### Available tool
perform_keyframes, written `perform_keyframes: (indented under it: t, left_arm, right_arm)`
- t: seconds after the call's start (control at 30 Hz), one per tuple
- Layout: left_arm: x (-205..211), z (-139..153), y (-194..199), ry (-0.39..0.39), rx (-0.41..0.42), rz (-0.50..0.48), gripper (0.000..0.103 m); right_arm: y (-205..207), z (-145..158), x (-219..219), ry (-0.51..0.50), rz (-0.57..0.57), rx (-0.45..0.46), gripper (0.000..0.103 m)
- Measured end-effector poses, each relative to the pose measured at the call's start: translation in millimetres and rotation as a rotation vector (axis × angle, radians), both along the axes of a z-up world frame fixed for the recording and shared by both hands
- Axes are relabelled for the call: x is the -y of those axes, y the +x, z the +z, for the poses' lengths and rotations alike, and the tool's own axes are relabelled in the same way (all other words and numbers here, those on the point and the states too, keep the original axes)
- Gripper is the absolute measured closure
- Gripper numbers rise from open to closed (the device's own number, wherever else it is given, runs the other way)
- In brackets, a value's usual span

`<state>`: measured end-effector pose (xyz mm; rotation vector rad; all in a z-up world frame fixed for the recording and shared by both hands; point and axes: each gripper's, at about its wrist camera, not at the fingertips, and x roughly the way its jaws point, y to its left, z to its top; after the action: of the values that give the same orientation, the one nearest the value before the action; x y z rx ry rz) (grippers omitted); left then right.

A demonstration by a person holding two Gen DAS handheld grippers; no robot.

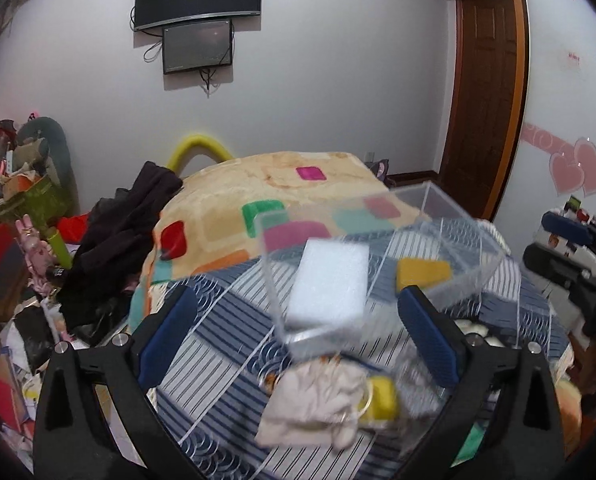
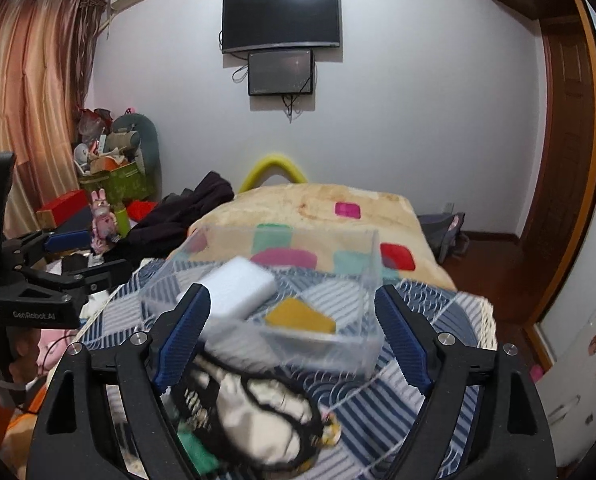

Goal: Organize soft objects
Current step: 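Grasp the white drawstring pouch with the left tool while the right tool grasps the black chain bag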

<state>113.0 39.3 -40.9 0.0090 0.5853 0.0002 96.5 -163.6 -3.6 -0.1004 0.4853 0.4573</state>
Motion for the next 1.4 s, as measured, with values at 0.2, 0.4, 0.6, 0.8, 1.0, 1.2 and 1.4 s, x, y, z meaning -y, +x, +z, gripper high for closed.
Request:
perform_keyframes:
  t: [0.2,0.4,0.6,0.8,1.0,1.2,1.4]
  left_arm:
    - [-9,-35,-21,-0.003,-0.07,0.016,0.001]
    - [-8,-70,-35,-0.023,-0.14,-0.013,0.001]
    - [-2,-99,-23,-0.012,-0.215,-0.005,0.001]
    - [-15,-103,-9,-0.068,-0.212,0.058,0.001]
    - [-15,-112,4,-0.092,-0.225,0.071,0.001]
    - [-19,-116,3,-0.165,-0.247,0.011,0.026]
    - [-14,-116,1,-0.187,-0.248,-0.032,0.06]
  right_arm:
    - [-15,-26,-1,-0.009,0.014,-0.069,0.019]
    - [-25,-49,1,0.004,0.038,-0.154,0.017]
    - [-22,-68,-1,-0.014,0.05,-0.222,0.016]
    - [-19,-76,-3,-0.016,0.035,-0.216,0.016]
    - [-14,-84,-3,0.003,0.027,-0.239,0.029]
    - [-16,-83,0,0.037,0.065,-0.253,0.065]
    - [-21,-82,-2,0.017,0.058,-0.229,0.086]
